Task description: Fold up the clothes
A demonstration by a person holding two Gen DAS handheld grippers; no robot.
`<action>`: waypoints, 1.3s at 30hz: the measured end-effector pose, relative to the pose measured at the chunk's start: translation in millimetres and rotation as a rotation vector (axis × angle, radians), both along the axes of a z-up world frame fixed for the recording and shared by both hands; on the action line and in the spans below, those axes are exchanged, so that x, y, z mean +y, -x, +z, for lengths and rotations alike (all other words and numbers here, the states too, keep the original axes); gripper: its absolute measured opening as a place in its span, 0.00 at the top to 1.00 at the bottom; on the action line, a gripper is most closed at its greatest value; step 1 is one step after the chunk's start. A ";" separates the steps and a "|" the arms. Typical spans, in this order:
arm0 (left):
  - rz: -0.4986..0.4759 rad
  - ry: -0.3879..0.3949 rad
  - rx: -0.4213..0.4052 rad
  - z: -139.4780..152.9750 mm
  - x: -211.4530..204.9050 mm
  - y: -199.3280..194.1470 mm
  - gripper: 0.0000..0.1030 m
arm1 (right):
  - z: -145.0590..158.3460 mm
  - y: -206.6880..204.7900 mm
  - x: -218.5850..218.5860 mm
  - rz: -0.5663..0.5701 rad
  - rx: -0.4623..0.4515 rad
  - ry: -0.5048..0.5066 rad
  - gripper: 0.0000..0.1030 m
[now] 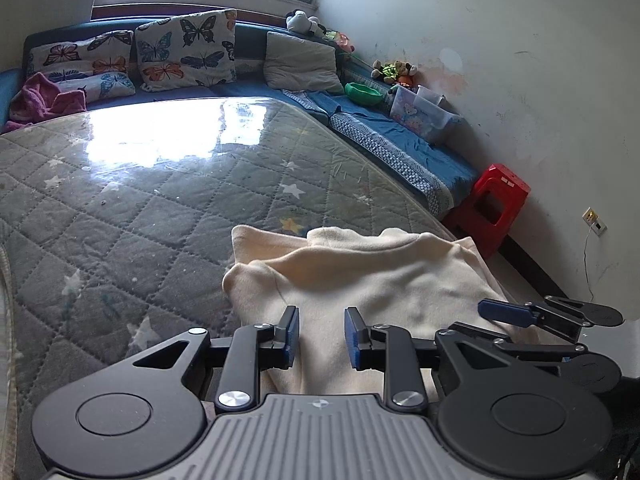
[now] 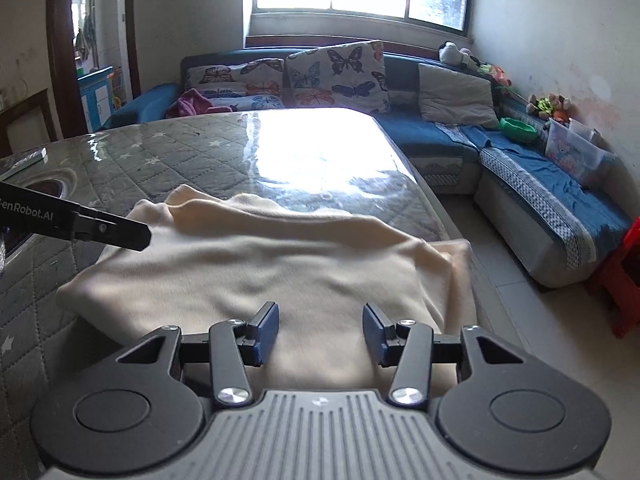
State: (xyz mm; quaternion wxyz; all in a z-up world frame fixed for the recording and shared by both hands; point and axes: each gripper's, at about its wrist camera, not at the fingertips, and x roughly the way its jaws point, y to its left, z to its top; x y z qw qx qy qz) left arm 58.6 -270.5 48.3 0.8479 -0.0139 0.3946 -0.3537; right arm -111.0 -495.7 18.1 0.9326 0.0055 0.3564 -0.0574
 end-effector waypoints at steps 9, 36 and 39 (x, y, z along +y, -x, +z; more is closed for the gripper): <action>-0.005 -0.020 -0.046 1.3 13.7 25.6 0.61 | 4.8 26.1 -5.0 -0.056 -0.010 -0.010 0.49; 0.053 -0.033 -0.013 -6.8 40.2 45.3 0.59 | 2.0 32.3 5.3 -0.064 -0.014 -0.006 0.36; 0.072 -0.023 -0.022 -3.5 43.2 42.7 0.59 | 2.6 31.8 6.2 -0.062 -0.015 0.003 0.36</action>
